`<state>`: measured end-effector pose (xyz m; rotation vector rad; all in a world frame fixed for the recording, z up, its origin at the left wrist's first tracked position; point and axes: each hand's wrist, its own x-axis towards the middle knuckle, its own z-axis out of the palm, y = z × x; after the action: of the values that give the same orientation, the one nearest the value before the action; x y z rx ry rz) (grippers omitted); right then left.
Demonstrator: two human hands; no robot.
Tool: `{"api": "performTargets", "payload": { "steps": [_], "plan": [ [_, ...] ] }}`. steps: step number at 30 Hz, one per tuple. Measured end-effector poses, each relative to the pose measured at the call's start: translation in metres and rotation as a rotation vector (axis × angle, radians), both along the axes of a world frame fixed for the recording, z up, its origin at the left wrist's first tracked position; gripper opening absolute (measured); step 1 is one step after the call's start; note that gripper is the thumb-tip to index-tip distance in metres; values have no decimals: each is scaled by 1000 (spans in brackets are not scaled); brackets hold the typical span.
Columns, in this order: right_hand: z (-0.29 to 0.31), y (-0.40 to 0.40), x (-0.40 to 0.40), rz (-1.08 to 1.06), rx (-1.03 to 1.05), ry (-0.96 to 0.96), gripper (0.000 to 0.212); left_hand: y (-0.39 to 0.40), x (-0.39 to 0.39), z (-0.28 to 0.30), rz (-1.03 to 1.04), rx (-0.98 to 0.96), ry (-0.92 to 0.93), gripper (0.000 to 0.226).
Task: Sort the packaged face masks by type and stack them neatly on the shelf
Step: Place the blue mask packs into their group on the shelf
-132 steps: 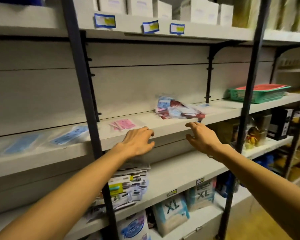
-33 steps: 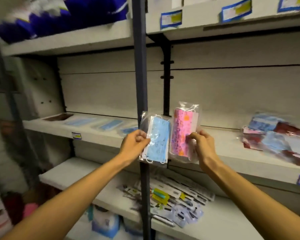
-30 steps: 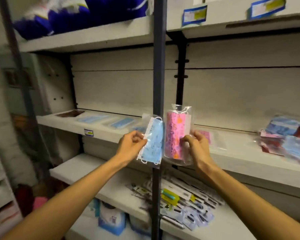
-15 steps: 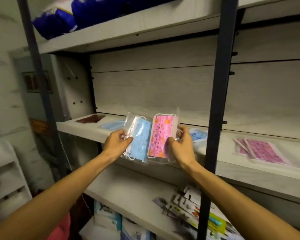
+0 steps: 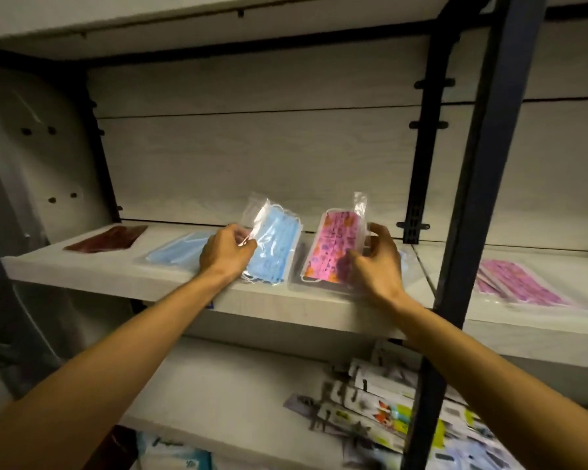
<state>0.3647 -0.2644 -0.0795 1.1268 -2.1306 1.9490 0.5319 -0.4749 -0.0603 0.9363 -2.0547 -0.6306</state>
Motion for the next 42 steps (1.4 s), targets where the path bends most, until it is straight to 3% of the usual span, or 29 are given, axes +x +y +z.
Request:
{"api": "performTargets", "payload": {
  "steps": [4,7,9,13,16,20,26,31,36,42],
  "plan": [
    [-5,0,-2,-53,70,17,55,-27,-9,-4,-12,-147,-187,20],
    [-4,-1,1,-109,120,50,52,-45,-16,-9,-79,-185,-395,54],
    [-4,-1,2,-133,147,68,54,-50,-19,-11,-119,-223,-463,65],
    [0,1,13,-170,162,131,50,-51,-18,-13,-193,-330,-369,55],
    [7,6,32,-192,111,192,59,-41,-11,-12,-293,-382,-260,40],
    [13,26,57,-179,14,248,49,-14,-7,-4,-444,-440,-170,30],
    [21,97,84,-205,19,319,46,82,-8,7,-551,-531,53,10],
    [10,195,87,-255,1,348,35,184,-13,10,-541,-488,190,8],
    [-4,294,60,-350,10,239,30,273,-20,4,-609,-628,141,14],
    [-11,357,9,-408,13,61,22,342,-54,-16,-766,-780,-130,24]
  ]
}}
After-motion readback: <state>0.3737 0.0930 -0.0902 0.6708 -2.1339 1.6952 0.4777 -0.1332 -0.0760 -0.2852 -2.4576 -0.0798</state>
